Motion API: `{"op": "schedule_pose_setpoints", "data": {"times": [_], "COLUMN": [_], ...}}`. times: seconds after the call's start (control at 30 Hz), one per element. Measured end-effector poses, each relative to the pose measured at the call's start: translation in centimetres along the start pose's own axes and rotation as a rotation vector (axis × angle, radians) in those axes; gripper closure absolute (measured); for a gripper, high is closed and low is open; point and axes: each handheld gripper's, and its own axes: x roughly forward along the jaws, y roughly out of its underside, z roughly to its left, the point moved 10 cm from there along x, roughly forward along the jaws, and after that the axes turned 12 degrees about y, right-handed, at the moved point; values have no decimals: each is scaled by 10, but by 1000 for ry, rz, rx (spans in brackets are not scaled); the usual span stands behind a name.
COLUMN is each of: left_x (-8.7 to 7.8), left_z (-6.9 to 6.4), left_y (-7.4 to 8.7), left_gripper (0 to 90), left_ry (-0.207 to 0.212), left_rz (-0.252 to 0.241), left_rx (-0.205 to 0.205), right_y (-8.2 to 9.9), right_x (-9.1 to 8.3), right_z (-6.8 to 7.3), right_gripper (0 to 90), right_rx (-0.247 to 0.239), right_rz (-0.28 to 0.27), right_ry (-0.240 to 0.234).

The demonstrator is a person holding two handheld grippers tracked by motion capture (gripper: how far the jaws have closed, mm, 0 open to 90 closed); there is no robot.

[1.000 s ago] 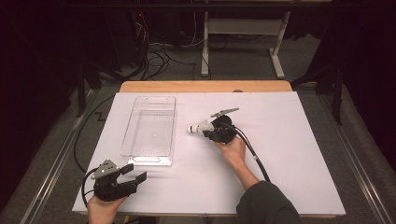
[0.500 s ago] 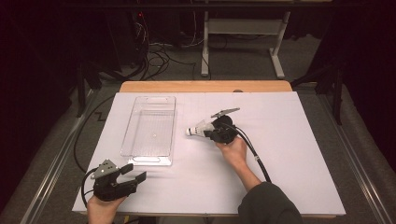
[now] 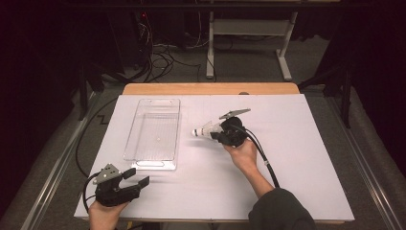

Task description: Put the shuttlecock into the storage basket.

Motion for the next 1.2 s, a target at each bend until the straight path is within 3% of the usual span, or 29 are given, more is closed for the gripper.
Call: {"op": "schedule_pose_setpoints", "data": {"times": [0.67,1.2], "left_x": [-1,-2], "left_z": [4,6], "left_y": [0,0], "left_gripper": [338,338], "left_ry": [-18,-18], "left_rz": [6,3], "left_rx": [5,-5], "right_y": [-11,-29], "right_x": [-15,-26], "right_z": [11,26], "right_gripper": [897,897], "right_rx": [-1,-16], "right_rz": [-25,-43], "right_ry": [-44,-76]}}
